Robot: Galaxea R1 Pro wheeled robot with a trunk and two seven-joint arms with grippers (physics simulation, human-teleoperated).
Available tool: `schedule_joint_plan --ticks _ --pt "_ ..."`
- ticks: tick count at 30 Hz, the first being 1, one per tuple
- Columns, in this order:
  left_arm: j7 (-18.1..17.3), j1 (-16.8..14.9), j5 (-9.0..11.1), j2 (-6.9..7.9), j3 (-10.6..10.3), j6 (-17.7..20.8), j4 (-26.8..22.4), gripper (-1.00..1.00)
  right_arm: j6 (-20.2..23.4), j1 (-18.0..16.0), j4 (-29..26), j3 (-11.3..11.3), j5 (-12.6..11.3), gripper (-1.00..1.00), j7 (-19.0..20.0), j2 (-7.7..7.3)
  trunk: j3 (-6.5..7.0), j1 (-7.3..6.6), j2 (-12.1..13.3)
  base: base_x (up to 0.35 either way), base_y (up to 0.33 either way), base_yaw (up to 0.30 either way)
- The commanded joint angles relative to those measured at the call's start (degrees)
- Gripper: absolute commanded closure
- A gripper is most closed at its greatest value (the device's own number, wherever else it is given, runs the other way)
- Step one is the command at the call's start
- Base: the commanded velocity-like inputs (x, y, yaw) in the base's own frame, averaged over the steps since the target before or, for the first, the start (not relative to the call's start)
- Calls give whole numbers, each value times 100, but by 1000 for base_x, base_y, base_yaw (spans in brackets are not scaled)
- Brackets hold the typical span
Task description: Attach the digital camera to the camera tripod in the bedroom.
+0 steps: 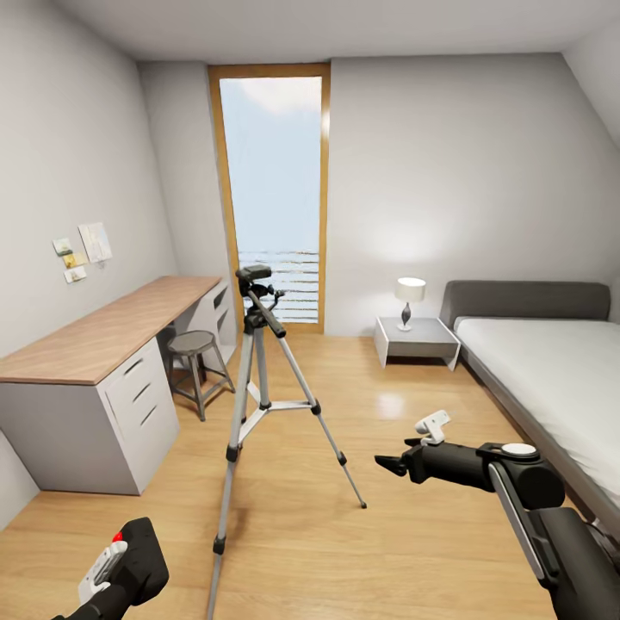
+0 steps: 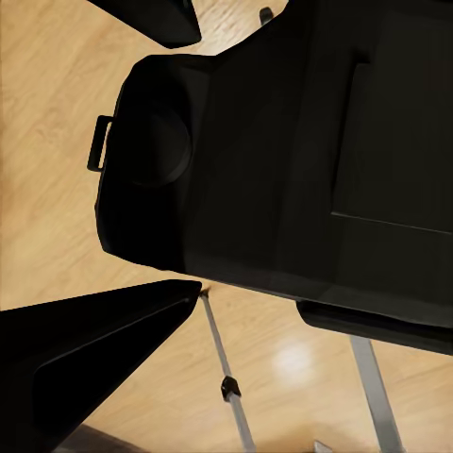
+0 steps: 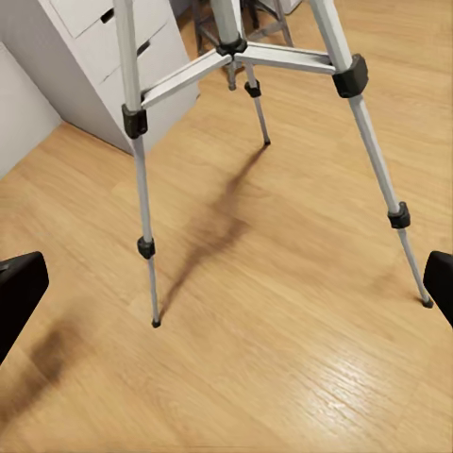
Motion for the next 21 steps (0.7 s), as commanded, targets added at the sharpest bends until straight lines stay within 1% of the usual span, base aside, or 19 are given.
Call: schedule_joint_plan --ticks 1,8,21 --pt "22 -1 46 4 -6 15 -8 100 23 -4 -6 11 37 -100 34 -8 11 -22 36 0 0 0" --pt "9 47 75 4 -5 15 -15 100 26 7 -6 43 38 -100 42 -21 137 -176 317 0 0 0" --pt "40 80 64 8 4 13 -17 100 21 9 -6 52 40 -100 43 -21 370 -461 838 0 0 0"
